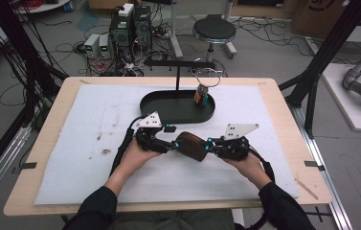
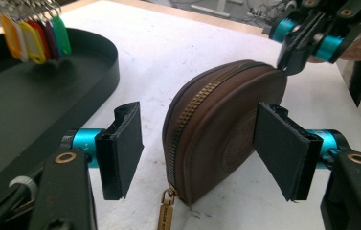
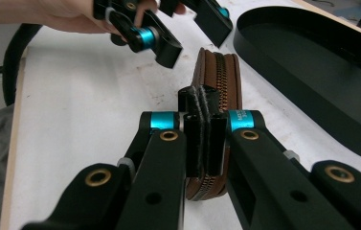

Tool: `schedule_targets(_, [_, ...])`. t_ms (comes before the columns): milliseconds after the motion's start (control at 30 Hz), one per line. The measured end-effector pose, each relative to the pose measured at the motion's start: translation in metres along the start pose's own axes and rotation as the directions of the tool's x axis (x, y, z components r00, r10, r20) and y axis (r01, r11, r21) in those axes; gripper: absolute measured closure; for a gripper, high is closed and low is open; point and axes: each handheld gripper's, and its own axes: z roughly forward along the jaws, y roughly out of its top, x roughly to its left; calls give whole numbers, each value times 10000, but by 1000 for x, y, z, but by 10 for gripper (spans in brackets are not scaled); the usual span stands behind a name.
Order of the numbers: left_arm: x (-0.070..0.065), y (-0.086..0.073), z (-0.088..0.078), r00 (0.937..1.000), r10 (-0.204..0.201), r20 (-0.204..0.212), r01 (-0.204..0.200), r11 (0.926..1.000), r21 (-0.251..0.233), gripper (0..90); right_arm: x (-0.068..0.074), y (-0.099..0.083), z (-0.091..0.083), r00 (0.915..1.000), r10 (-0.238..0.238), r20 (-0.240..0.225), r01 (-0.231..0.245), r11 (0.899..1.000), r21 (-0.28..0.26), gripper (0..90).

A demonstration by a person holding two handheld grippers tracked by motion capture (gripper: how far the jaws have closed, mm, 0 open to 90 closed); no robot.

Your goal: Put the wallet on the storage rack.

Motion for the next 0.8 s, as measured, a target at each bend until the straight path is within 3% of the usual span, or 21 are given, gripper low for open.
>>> schedule_targets(100, [4, -1, 4, 9998, -162, 139, 161, 9999, 47, 367, -2, -1, -2, 10000, 29, -43, -29, 10000, 11, 898])
schedule_targets(167, [2, -1, 7, 9989, 229, 406, -238, 9995, 210, 468, -3, -1, -2, 10000, 61, -68, -61, 10000, 0, 895])
schedule_targets(200, [2, -1, 7, 9989, 229, 406, -238, 9995, 210, 523, -3, -1, -2, 10000, 48, -52, -48, 10000, -12, 894])
schedule_targets(233, [0, 0, 8, 9979, 609, 227, -618, 9972, 418, 539, -3, -1, -2, 9999, 78, -96, -78, 10000, -4, 890])
schedule_targets(267, [0, 0, 8, 9979, 609, 227, -618, 9972, 418, 557, -3, -1, -2, 9999, 68, -97, -68, 10000, 12, 880])
schedule_targets(333, [-1, 0, 8, 9973, 713, 147, -720, 9960, 530, 626, -3, -1, -2, 9999, 84, -86, -84, 10000, -17, 794])
schedule_targets(367, [-3, 0, 8, 9949, 1010, 56, -1011, 9919, 770, 695, -4, -1, -3, 9999, 143, -66, -144, 9999, -87, 739])
schedule_targets(433, [-4, 1, 7, 9932, 1164, 4, -1161, 9902, 775, 789, -6, -2, -5, 9997, 226, -49, -227, 9996, -165, 698])
schedule_targets(667, [-7, 0, 8, 9896, 1437, -83, -1427, 9872, 717, 804, -14, -8, -10, 9979, 634, 99, -631, 9978, -225, 559])
schedule_targets(700, [-8, -1, 8, 9883, 1518, -108, -1507, 9861, 693, 805, -18, -10, -11, 9939, 1093, 127, -1090, 9938, -219, 464])
schedule_targets(767, [-8, -1, 8, 9884, 1516, -131, -1504, 9863, 671, 806, -21, -12, -11, 9912, 1314, 168, -1310, 9911, -232, 431])
schedule_targets(800, [-9, -2, 8, 9884, 1512, -150, -1500, 9867, 619, 807, -25, -15, -12, 9838, 1794, 57, -1792, 9835, -234, 389])
